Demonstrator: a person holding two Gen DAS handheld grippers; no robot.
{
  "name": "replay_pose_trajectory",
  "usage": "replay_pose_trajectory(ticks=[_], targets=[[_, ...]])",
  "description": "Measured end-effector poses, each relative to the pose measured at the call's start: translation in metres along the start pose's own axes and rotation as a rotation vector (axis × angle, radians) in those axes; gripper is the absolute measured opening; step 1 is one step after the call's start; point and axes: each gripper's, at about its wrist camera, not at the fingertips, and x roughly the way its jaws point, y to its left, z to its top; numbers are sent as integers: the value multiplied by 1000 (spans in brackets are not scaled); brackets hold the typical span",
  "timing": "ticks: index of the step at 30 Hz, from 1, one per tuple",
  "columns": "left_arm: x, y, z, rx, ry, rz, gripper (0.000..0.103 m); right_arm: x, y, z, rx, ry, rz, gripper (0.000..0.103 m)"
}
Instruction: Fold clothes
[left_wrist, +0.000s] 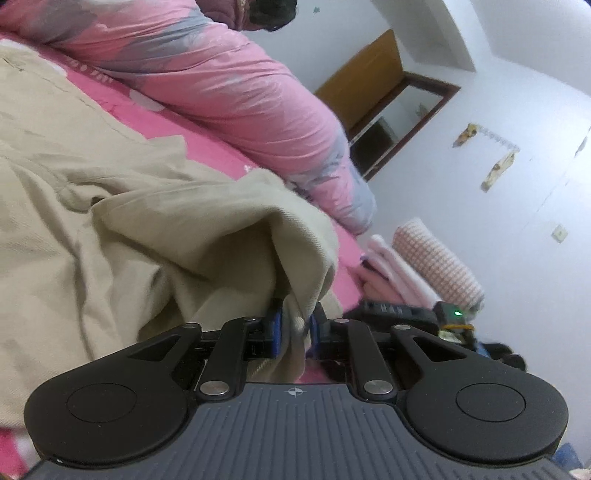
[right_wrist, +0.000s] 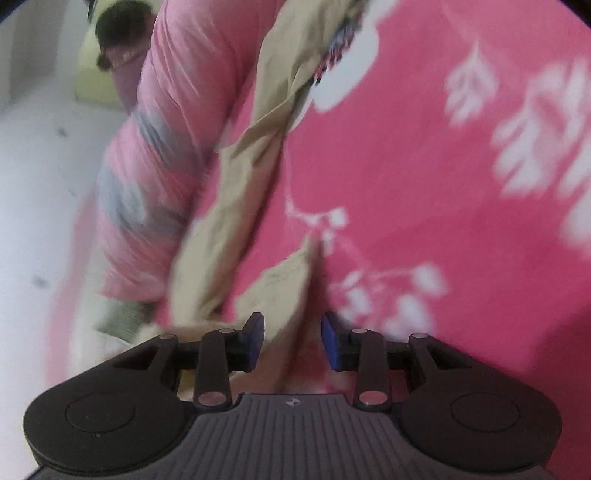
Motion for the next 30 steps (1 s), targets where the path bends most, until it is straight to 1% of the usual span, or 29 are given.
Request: replay_pose_trajectory(ticks=[1, 2, 3, 4, 6, 7, 8, 10, 12, 14, 17, 19, 21, 24, 27, 30], targets=[[-4, -1, -1, 5, 5, 13, 26, 6, -1, -2, 14, -10, 16, 30], [-8, -2, -2, 15, 5, 25, 29, 12, -2, -5, 27, -20, 29, 27], [-14, -4, -3, 28, -3, 38, 31, 14, -1, -7, 28, -28, 23, 14], [-21, -5, -4, 43, -14, 50, 33, 16, 0, -9, 29, -36, 17, 3], [-35, -6, -7, 68, -36, 73, 33, 12, 3, -14, 31, -69, 4, 2], [-42, -4, -8, 74, -45, 87, 33, 2, 7, -14, 8, -110, 4, 2], [-49, -3, -9, 83, -57, 106, 33, -9, 12, -13, -16, -153, 5, 2], [-61, 2, -10, 106, -80, 160, 33, -50, 33, -14, -99, -293, 3, 2], [-66, 9, -11, 128, -92, 226, 33, -93, 52, -14, -162, -434, -38, 2], [-67, 18, -11, 128, -85, 276, 33, -138, 72, -16, -222, -580, -75, 3], [-67, 31, -10, 113, -82, 317, 33, -179, 86, -21, -256, -704, -167, 3], [-68, 39, -9, 100, -84, 340, 33, -191, 92, -23, -253, -767, -240, 3], [-71, 43, -9, 89, -86, 348, 33, -202, 89, -27, -230, -828, -282, 3], [-76, 47, -8, 91, -91, 363, 33, -224, 83, -39, -203, -915, -276, 3], [-81, 51, -8, 105, -92, 385, 33, -249, 87, -50, -259, -1030, -244, 3], [-85, 57, -9, 96, -93, 393, 33, -266, 89, -60, -354, -1097, -186, 3]])
